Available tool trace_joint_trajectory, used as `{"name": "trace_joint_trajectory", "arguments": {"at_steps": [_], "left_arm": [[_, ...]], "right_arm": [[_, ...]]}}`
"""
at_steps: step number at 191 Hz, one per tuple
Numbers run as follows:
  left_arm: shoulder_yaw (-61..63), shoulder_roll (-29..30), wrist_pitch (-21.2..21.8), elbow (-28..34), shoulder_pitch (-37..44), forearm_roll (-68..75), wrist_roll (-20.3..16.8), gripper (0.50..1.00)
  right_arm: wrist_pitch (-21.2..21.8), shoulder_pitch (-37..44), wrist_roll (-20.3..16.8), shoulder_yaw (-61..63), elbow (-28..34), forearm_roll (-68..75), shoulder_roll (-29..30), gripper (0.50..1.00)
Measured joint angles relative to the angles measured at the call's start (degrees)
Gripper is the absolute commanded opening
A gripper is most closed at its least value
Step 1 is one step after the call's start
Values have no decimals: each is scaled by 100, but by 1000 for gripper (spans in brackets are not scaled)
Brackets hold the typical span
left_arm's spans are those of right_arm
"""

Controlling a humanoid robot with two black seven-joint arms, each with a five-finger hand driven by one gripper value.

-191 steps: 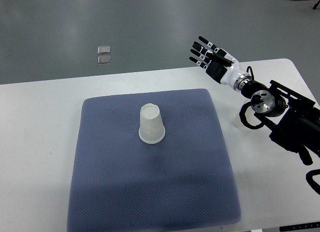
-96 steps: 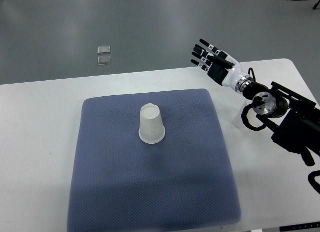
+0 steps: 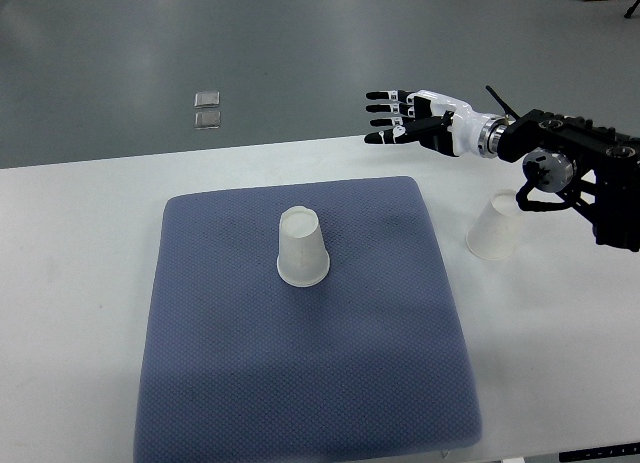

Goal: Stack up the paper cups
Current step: 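Lower the right hand over the white cup beside the pad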

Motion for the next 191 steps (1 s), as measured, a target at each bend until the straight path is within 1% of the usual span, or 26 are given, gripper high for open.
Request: {"name": "trace_joint_trajectory", "arguments": {"at_steps": [19, 40, 54, 74, 93, 110, 136, 156, 172, 191], "left_arm": [[0, 0, -1, -6, -1, 2, -2, 1000], [0, 0, -1, -7, -1, 2, -3, 1000], [0, 0, -1, -13, 0, 2, -3, 1000], [0, 0, -1, -14, 1, 1, -3, 1000], [0, 0, -1, -14, 0, 1, -2, 1000], [0, 0, -1, -19, 1, 1, 5, 1000], [1, 0, -1, -31, 7, 1, 7, 1000], [14, 0, -1, -32, 9, 1, 7, 1000], [17, 0, -1, -31, 15, 1, 8, 1000], [20, 0, -1, -23, 18, 1, 8, 1000]], "right_arm": [[156, 838, -137, -1578, 106, -1, -25, 924], [318, 1798, -172, -3257, 275, -5, 55, 924], [512, 2389, -193, -4238, 510, -25, 156, 924], [809, 3245, -289, -5370, 1081, -178, 361, 924], [987, 4105, -399, -6161, 1898, -430, 535, 924], [1068, 4720, -423, -6581, 2473, -603, 662, 924], [1352, 5540, -425, -6910, 3041, -654, 814, 924], [1438, 6365, -386, -6950, 3506, -639, 825, 924], [1448, 7007, -370, -6951, 3768, -621, 816, 921], [1450, 7484, -367, -6996, 3874, -616, 758, 921]]}}
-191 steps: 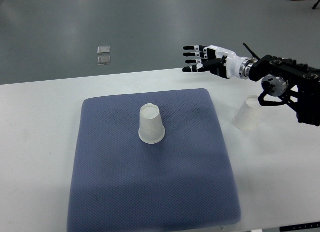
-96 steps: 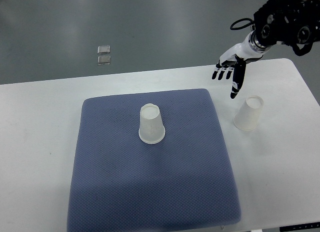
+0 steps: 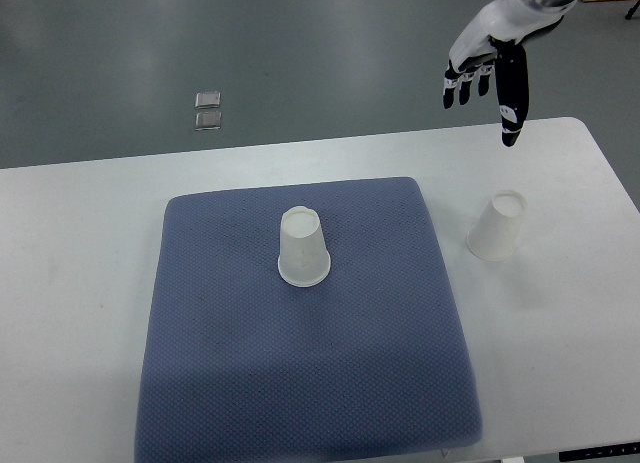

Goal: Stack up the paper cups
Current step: 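Lower the right hand over the white cup beside the pad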

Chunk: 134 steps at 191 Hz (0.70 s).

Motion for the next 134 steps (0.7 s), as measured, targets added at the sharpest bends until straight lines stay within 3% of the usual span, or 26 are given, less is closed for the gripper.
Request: {"name": "trace_joint_trajectory", "arguments": {"at_steps": [45, 81, 134], "left_arm": [[-37, 0, 0, 54, -2, -3, 0, 1000], [-45, 0, 13, 80, -5, -6, -1, 1000], [-43, 0, 20, 163, -5, -11, 3, 1000]], "right_arm": [[0, 455, -3, -97, 69, 63, -54, 919], [-21, -29, -48, -99, 24, 144, -74, 917], [-1168, -1572, -70, -135, -384, 133, -93, 913]]}}
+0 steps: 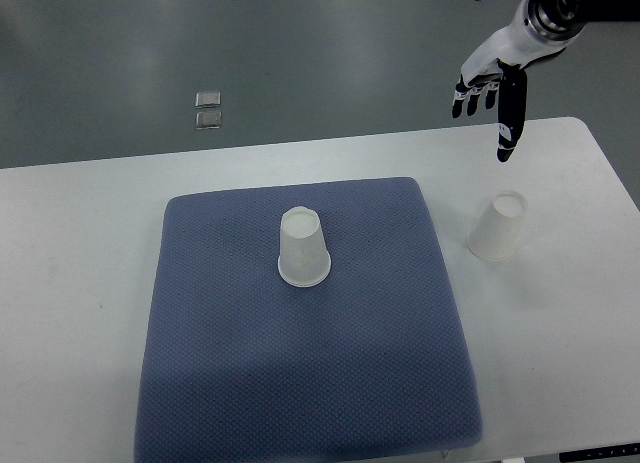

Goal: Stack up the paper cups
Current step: 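Lower the right hand over the white cup beside the pad, then close the right hand's fingers around the white cup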

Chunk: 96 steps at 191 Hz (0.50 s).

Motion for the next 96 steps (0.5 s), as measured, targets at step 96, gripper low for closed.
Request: {"name": "trace_joint_trajectory", "arguments": {"at_steps": [96], "left_arm": [[18, 0, -5, -18, -2, 0, 18, 1000]], "right_arm": [[-783, -1930, -7, -228, -1074, -16, -27, 913]]}}
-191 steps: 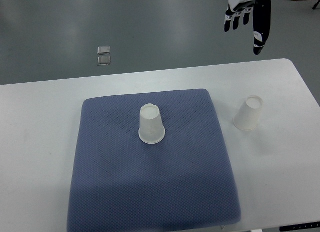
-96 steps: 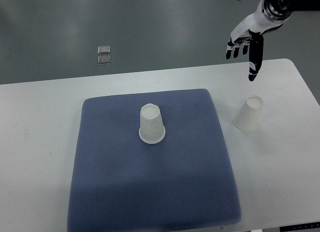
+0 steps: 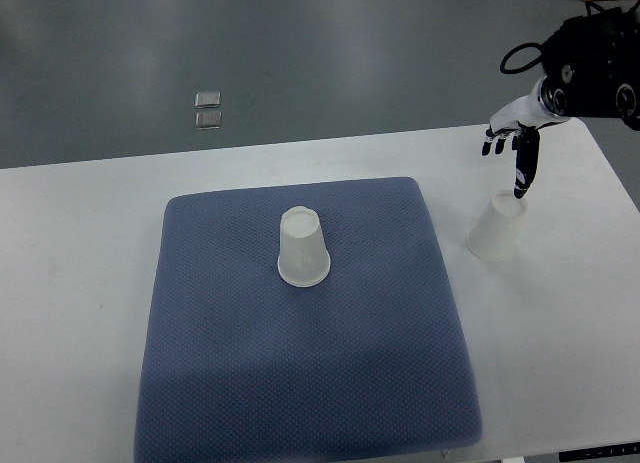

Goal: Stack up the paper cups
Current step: 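Close the right hand's fingers around the white cup, then lift the cup with the right hand and carry it above the cup on the pad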

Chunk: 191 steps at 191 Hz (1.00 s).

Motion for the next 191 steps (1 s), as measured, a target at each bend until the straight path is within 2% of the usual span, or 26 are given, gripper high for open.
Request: {"name": "trace_joint_trajectory", "arguments": {"at_steps": [63, 127, 191], "left_arm": [[-12, 0, -1, 13, 1, 1, 3, 1000], [-3, 0, -1, 4, 7, 12, 3, 1000], [-11, 0, -4, 4, 15, 11, 3, 1000]], "right_arm": [[-484, -759, 6, 73, -265, 38, -6, 913], [-773, -1121, 6, 100, -369, 50, -48, 911], [-997, -1290, 10, 121, -409, 59, -53, 870]]}}
